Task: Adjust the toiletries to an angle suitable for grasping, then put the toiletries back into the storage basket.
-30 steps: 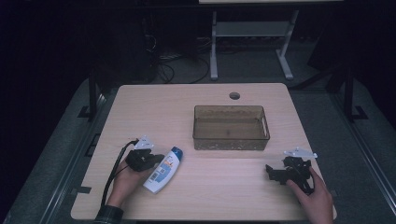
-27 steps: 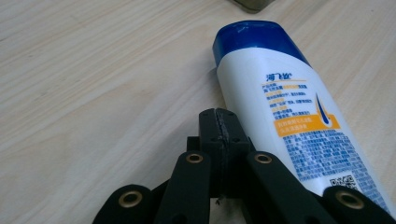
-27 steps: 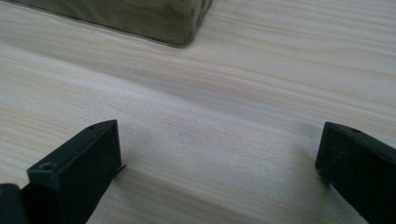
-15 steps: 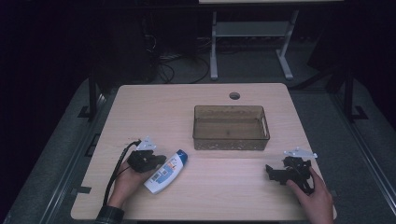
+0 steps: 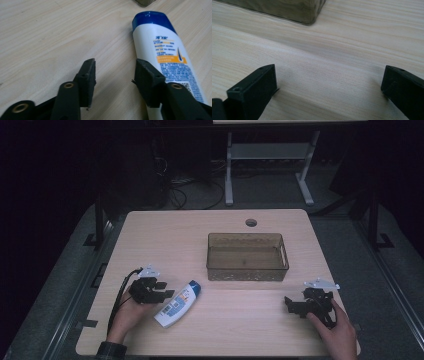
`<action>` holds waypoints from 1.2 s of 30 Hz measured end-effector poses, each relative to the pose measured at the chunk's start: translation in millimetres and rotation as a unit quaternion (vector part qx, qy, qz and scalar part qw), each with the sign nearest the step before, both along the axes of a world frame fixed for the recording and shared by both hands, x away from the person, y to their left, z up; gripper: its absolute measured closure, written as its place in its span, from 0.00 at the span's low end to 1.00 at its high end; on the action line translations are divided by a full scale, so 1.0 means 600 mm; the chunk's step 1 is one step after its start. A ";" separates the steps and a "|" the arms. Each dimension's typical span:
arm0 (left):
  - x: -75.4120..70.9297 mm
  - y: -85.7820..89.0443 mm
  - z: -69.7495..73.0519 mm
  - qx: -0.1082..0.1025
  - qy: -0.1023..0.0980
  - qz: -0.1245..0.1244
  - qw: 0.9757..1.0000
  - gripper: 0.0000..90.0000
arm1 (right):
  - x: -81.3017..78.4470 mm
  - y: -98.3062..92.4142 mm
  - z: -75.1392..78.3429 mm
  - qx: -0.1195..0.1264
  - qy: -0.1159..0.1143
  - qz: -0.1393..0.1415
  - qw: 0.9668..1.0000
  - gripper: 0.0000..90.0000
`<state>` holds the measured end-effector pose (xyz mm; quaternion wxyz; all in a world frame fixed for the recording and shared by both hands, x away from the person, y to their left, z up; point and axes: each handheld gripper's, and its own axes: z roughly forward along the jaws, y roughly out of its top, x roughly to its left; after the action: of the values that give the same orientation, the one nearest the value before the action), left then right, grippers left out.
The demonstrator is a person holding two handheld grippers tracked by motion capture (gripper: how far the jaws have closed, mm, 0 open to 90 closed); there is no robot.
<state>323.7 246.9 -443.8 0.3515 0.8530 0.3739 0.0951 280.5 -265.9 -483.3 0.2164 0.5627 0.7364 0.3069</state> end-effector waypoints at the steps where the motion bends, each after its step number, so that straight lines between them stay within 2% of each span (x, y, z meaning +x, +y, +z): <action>1: -0.001 0.000 0.002 -0.003 0.000 0.000 1.000 0.53 | 0.000 0.000 0.000 0.000 0.000 0.000 1.000 0.00; 6: -0.005 -0.003 0.016 -0.005 -0.011 0.000 1.000 0.43 | 0.000 0.000 0.000 0.000 0.000 0.000 1.000 0.00; 11: -0.009 -0.013 0.025 -0.012 -0.010 0.000 1.000 0.36 | 0.000 0.000 0.000 0.000 0.000 0.000 1.000 0.00; 18: -0.013 -0.039 0.032 -0.007 -0.004 -0.015 1.000 0.31 | 0.000 0.000 0.000 0.000 0.000 0.000 1.000 0.00; 26: -0.009 -0.075 0.035 0.014 0.003 -0.036 0.999 0.29 | 0.000 0.000 0.000 0.000 0.000 0.000 1.000 0.00; 32: -0.004 -0.095 0.035 0.028 0.014 -0.036 0.999 0.28 | 0.000 0.000 0.000 0.000 0.000 0.000 1.000 0.00; 36: 0.000 -0.109 0.034 0.045 0.020 -0.032 0.998 0.28 | 0.000 0.000 0.000 0.000 0.000 0.000 1.000 0.00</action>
<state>323.8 181.4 -423.6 0.3078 0.8813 0.3488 0.0835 280.5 -265.9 -483.3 0.2166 0.5625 0.7366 0.3069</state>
